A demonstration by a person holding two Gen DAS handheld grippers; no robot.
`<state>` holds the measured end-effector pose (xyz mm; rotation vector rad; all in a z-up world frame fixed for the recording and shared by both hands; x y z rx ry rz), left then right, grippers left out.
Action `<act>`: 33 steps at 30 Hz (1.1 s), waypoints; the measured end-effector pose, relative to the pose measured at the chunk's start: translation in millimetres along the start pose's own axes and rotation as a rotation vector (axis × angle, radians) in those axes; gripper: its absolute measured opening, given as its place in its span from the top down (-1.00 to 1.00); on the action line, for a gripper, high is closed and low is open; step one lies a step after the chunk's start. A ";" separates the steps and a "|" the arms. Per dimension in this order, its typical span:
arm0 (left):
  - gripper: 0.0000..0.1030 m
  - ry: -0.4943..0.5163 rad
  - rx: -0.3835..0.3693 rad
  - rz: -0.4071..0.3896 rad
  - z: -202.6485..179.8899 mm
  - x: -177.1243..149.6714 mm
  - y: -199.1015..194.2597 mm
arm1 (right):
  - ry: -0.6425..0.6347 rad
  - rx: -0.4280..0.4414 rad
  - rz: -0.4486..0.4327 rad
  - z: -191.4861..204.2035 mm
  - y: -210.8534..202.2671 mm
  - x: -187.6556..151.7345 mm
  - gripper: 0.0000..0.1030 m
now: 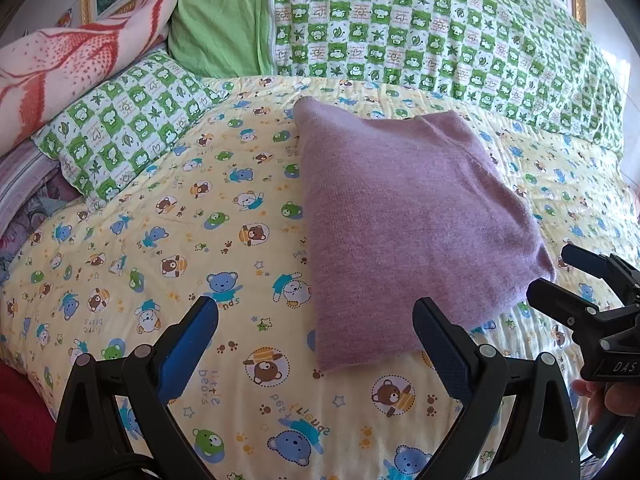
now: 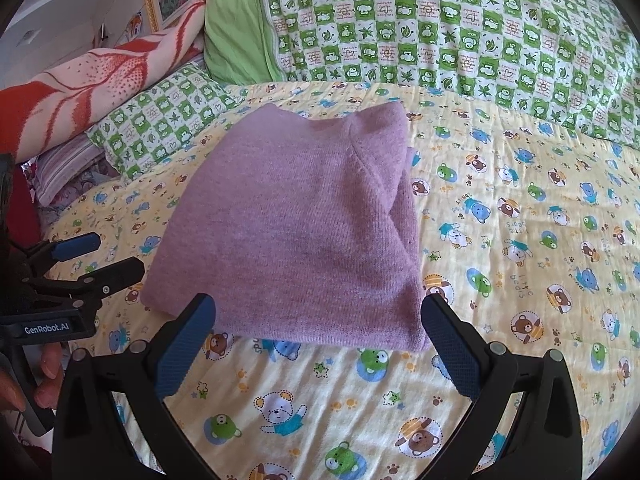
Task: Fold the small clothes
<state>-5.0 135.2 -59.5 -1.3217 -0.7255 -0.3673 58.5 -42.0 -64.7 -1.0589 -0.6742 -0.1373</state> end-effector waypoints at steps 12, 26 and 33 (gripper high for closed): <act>-0.88 0.016 -0.003 0.008 -0.4 3.0 4.5 | 0.005 0.010 -0.009 -1.7 -3.0 5.6 -0.99; -0.86 -0.009 -0.019 0.028 -1.6 16.1 8.7 | 0.017 0.026 -0.018 -6.3 -0.1 23.8 -0.99; -0.86 -0.028 -0.016 0.042 0.3 16.0 10.4 | 0.017 0.030 -0.008 -7.8 3.9 26.1 -0.99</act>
Point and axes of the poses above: each gripper's, at about its wrist camera, not at the fingertips, and y roughly the way its jaws point, z to its left, x to its top, the point moved 5 cm from there along y, roughly the way its jaws point, and after that the axes turned 2 degrees about y, right-handed, at the moved point
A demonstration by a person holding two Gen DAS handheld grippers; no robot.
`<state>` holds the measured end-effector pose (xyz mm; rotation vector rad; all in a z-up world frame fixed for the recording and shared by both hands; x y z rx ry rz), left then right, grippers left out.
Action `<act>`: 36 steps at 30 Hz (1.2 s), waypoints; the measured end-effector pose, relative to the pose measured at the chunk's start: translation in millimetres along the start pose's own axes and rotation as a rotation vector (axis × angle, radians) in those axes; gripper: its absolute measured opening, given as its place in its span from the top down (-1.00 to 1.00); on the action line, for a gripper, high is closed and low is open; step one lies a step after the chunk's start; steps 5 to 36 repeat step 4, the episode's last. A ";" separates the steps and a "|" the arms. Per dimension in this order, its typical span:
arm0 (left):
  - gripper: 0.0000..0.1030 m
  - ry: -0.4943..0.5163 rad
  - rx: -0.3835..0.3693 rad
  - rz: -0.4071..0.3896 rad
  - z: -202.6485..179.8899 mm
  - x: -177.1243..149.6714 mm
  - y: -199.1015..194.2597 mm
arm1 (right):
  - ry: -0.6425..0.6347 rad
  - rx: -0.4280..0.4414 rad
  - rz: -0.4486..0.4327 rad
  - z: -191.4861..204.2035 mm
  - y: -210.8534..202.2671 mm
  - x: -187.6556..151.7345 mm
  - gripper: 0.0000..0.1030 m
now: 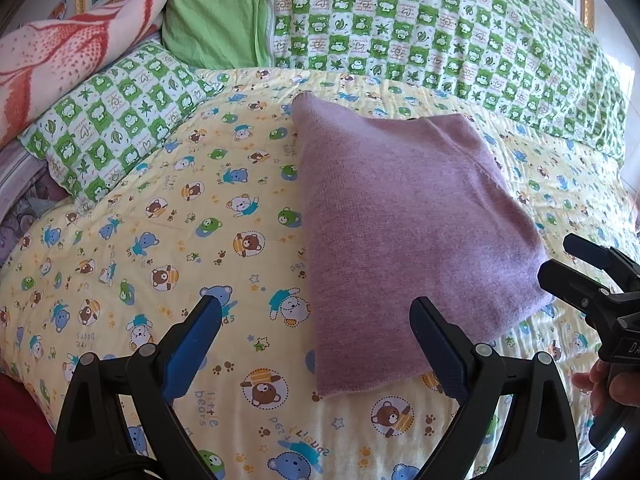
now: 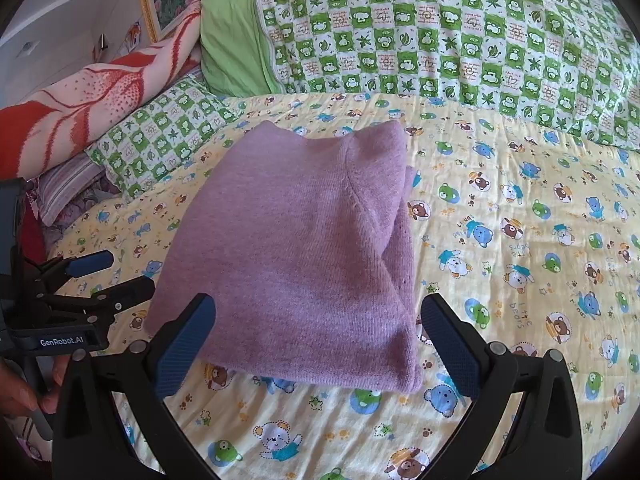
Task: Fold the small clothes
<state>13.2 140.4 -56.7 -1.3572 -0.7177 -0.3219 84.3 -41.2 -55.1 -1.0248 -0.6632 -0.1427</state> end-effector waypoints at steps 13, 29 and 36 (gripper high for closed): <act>-0.86 -0.009 -0.006 0.003 -1.6 0.5 -0.9 | 0.003 0.001 0.002 -0.7 0.8 0.7 -0.99; -0.86 -0.009 -0.006 0.003 -1.6 0.5 -0.9 | 0.003 0.001 0.002 -0.7 0.8 0.7 -0.99; -0.86 -0.009 -0.006 0.003 -1.6 0.5 -0.9 | 0.003 0.001 0.002 -0.7 0.8 0.7 -0.99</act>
Point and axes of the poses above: each gripper's, at about its wrist camera, not at the fingertips, and y roughly the way its jaws point, z to its left, x to its top, the point moved 5 cm from there along y, roughly the way its jaws point, and after that the axes turned 2 degrees about y, right-handed, at the moved point
